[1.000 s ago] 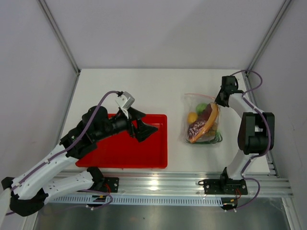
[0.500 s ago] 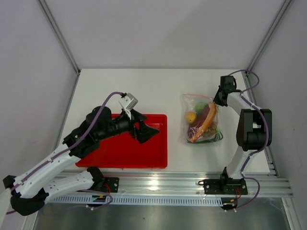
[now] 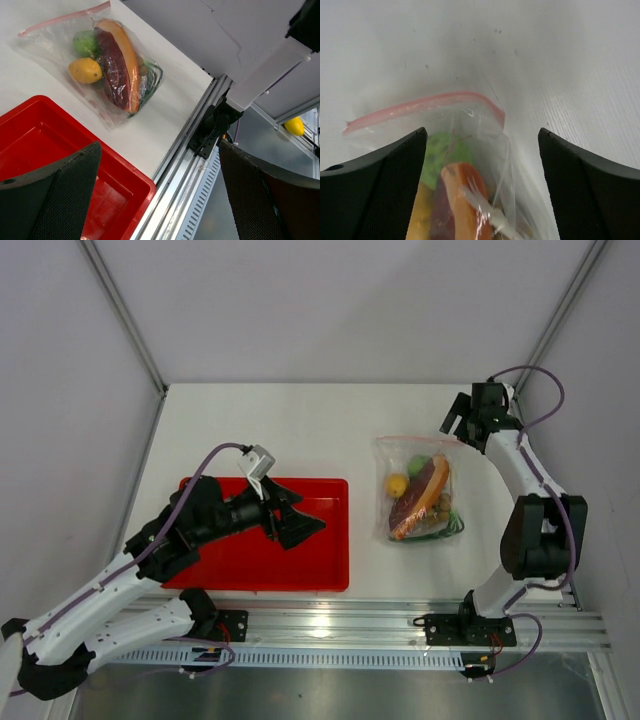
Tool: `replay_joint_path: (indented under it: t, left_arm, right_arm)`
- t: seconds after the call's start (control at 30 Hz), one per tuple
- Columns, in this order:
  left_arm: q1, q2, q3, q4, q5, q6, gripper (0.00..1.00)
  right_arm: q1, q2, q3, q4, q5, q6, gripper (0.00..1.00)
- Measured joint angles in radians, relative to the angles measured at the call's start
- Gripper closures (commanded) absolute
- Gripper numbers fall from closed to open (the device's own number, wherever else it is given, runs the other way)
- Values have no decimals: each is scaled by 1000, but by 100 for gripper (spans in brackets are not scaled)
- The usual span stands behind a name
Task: Place the food in the zip-top bag and seal the zipper
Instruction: Reset both arms
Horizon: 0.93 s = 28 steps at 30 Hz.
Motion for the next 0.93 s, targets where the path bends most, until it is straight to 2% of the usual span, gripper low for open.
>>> replay_joint_path:
  t: [0.03,0.3,0.43,0.67,0.8,0.93]
  left_arm:
    - [0,-1,-5,3,0,-6,0]
    - [0,-3,-48,2,-18,-60,1]
    - [1,-32,-85,0,-59,-84,0]
    - [9,-99,-178,21,-88,-148,1]
    - [18,-137,-252,50,-89,-197,1]
    - [32,-169,-340,107,-77,-252,0]
  right_arm:
    - [3,-36,0,-15,8,0,1]
    - [59,-418,-99,-124,23,24,1]
    - [112,-514,-197,-212,21,80,1]
    - [354,-703,-433,-362,61,259,1]
    - [448,-846,-475,-386,76,352,1]
    - [541,-895,-516,-381,82,415,0]
